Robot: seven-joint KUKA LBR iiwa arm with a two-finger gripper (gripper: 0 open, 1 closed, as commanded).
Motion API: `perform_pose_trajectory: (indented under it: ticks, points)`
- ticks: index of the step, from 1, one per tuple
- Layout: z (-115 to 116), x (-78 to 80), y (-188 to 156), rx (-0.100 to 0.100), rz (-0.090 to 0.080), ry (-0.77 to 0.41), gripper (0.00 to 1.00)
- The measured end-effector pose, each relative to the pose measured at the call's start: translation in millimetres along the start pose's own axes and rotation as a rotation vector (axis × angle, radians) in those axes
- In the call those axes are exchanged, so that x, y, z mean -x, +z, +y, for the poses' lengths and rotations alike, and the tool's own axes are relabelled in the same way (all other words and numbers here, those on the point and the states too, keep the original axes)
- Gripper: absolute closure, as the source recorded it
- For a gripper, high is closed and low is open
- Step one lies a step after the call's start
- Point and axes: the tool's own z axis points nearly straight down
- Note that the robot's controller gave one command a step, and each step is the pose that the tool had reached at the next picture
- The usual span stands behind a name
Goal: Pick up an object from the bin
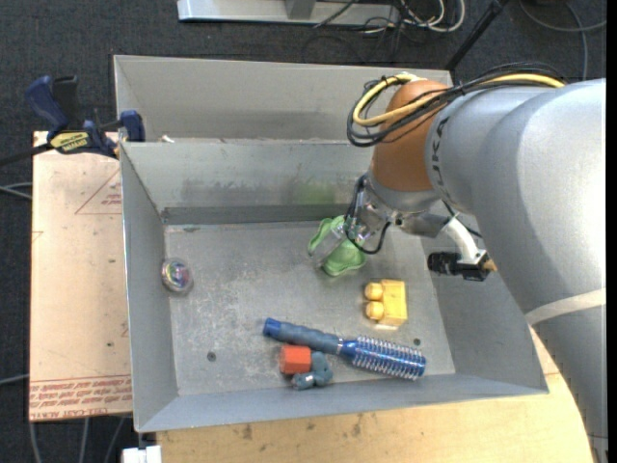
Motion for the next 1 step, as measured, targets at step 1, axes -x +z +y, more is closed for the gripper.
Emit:
perform_pose_trajectory:
  ticks: [1]
  points:
    - [2.4, 1.4, -5.1, 0.006, -0.003, 0.000, 1.00]
